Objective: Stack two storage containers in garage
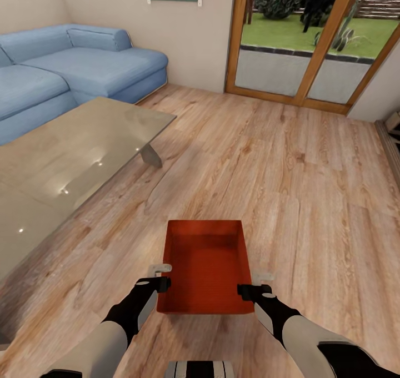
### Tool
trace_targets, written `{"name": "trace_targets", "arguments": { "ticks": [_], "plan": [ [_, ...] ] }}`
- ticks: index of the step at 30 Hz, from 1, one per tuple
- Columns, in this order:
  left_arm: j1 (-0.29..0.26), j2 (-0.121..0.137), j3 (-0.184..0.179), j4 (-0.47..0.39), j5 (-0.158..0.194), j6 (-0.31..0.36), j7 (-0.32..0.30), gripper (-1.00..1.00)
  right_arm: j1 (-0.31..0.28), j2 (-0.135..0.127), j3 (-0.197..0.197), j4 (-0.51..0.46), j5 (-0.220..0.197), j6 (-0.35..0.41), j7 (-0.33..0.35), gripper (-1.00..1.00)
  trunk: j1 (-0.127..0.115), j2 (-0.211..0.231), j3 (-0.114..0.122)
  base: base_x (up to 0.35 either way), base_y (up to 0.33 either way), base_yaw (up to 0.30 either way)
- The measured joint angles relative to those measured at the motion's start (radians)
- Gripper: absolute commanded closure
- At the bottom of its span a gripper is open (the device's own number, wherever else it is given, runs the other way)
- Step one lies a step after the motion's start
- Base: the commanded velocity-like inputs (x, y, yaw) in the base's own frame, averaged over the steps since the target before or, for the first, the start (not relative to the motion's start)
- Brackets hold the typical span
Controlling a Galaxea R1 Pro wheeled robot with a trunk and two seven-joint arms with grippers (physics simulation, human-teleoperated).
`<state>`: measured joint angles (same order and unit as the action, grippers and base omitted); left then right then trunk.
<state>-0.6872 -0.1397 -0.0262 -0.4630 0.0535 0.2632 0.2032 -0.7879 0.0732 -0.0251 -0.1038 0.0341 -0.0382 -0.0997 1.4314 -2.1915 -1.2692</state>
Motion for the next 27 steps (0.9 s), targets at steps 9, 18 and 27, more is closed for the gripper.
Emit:
{"name": "trace_targets", "arguments": {
  "ticks": [9,18,27],
  "plan": [
    [0.0,0.0,0.0,0.0,0.0,0.0,0.0,-1.0,0.0,0.0,0.0,0.0,0.0,0.0,0.0,-1.0,0.019,-0.035,-0.016,0.0,0.0,0.0],
    [0.0,0.0,0.0,-0.001,0.0,0.0,0.0,-1.0,0.0,0.0,0.0,0.0,0.001,0.002,0.0,-1.0,0.019,-0.035,-0.016,0.0,0.0,0.0],
    [0.0,0.0,0.0,-0.001,0.001,0.0,0.0,-1.0,0.0,0.0,0.001,0.0,0.001,0.002,0.0,-1.0,0.038,-0.07,-0.031,0.0,0.0,0.0]
  ]
}}
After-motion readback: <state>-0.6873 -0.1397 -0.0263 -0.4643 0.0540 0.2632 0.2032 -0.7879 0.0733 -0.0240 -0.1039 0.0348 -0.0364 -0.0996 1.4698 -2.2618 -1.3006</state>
